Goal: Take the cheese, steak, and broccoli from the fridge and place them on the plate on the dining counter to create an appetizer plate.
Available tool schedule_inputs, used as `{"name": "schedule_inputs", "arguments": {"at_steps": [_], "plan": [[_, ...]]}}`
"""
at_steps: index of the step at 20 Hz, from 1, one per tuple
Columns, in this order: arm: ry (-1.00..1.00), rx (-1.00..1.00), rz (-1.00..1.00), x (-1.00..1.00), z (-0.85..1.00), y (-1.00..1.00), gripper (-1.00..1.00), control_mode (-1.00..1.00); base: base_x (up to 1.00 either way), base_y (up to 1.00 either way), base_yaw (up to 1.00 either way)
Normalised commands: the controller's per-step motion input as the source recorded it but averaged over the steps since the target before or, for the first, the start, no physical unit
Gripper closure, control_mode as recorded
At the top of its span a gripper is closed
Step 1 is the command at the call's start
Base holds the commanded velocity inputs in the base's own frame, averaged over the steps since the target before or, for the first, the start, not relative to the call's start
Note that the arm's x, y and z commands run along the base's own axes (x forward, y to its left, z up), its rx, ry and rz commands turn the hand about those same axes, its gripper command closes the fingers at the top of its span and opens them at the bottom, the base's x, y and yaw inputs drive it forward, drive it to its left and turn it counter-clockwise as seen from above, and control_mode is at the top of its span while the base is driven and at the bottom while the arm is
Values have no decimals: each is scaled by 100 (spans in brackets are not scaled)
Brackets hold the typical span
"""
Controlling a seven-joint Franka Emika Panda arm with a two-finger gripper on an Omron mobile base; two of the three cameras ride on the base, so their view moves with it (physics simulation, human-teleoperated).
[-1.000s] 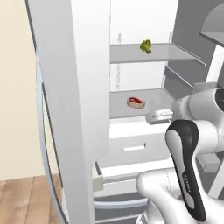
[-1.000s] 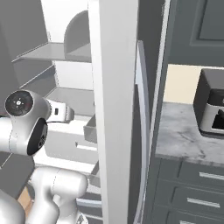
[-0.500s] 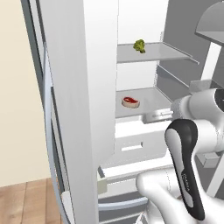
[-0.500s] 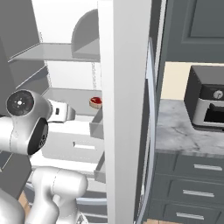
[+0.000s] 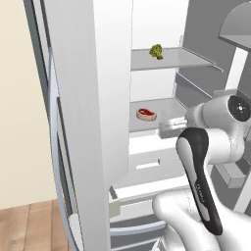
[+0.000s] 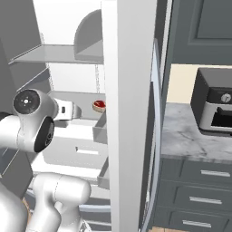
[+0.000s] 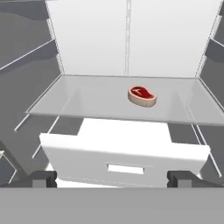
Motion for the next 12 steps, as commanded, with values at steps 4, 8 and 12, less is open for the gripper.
{"name": "schedule_inputs", "arguments": {"at_steps": [4,8,12], "plan": [[0,-6,-2,35,-2,-29,-100,-100,0,0,0],[0,0,0,27,-13,-35,-100,-100,0,0,0],[0,0,0,26,-1,-3,-100,-100,0,0,0]]}}
